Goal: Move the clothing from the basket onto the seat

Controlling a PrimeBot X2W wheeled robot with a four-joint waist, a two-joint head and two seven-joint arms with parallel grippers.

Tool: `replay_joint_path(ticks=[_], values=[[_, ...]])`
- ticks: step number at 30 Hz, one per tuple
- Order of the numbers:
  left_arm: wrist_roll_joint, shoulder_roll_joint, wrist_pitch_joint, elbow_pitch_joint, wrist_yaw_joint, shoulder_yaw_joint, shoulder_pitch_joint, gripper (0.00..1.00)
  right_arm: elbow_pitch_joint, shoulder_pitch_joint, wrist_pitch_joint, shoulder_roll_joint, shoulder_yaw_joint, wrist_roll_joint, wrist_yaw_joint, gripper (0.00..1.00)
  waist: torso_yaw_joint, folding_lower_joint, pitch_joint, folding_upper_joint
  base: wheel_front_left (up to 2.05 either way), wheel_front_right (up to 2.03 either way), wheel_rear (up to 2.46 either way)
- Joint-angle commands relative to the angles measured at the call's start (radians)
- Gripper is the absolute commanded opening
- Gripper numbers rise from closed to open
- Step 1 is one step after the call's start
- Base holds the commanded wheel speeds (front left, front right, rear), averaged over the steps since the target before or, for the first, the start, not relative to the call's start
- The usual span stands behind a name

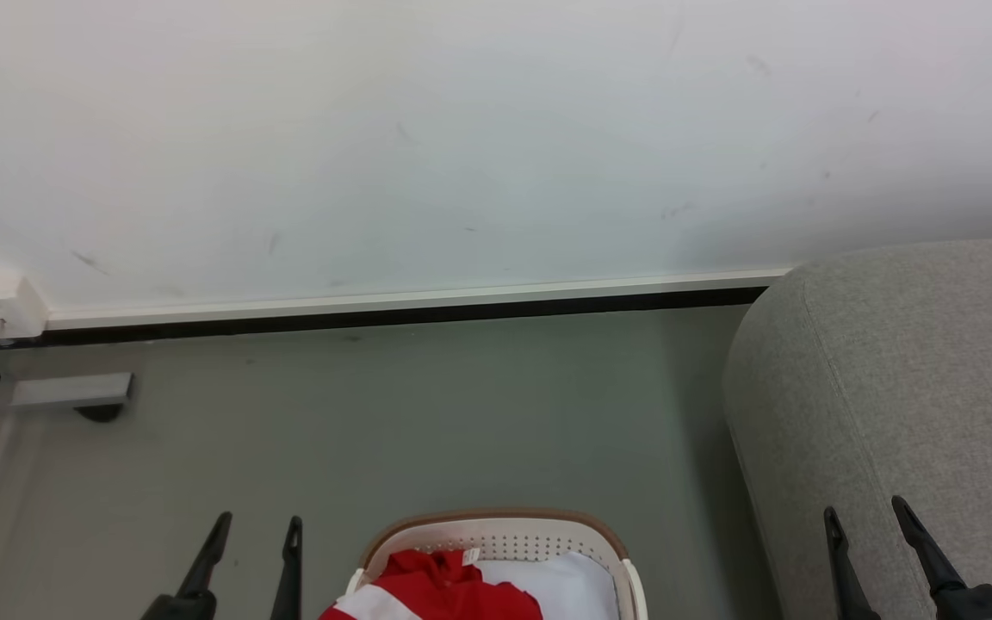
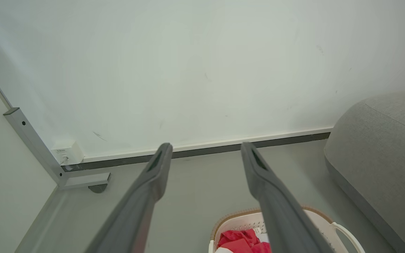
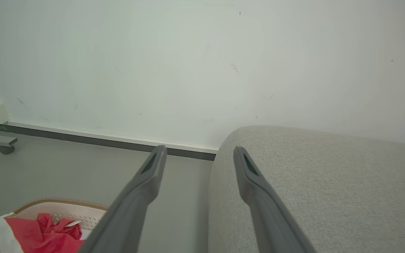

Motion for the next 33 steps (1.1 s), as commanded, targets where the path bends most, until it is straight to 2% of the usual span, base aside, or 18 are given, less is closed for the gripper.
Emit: replay_joint_path(ticks=[1,6,12,15,20,28,33], values=[[0.01,-0.001,-0.001,0.002,-0.004,0.005,0.003,1.0,-0.003,0.0,-0.003,0.0,0.004,0.02,-0.002,1.0,-0.003,0.0,0.002,0.0,0.0,0.0,0.0],[0.008,-0.007,-0.001,0.005,-0.028,0.012,-0.011,1.0,-0.019,-0.022,-0.003,0.0,0.02,0.043,-0.002,1.0,-0.021,0.0,0.031,0.0,0.0,0.0,0.0],[0.053,0.012,-0.001,0.049,-0.08,-0.046,-0.104,1.0,-0.061,-0.079,-0.002,0.0,0.029,0.053,-0.002,1.0,-0.057,0.0,0.129,0.0,0.0,0.0,0.0],[0.087,0.032,-0.001,0.117,-0.104,-0.091,-0.181,1.0,-0.102,-0.122,-0.002,0.0,0.045,0.062,-0.002,1.0,-0.082,0.0,0.202,0.0,0.0,0.0,0.0],[0.152,0.061,0.006,0.311,-0.138,-0.186,-0.339,1.0,-0.174,-0.196,-0.002,0.0,0.083,0.076,-0.002,1.0,-0.129,0.0,0.332,0.0,0.0,0.0,0.0],[0.218,0.092,0.174,0.58,-0.165,-0.357,-0.578,1.0,-0.262,-0.296,-0.002,0.0,0.111,0.118,-0.002,1.0,-0.205,0.0,0.53,0.0,0.0,0.0,0.0],[0.182,0.117,0.276,0.694,-0.166,-0.456,-0.686,1.0,-0.293,-0.331,-0.002,0.0,0.128,0.154,-0.002,1.0,-0.243,0.0,0.625,0.0,0.0,0.0,0.0]])
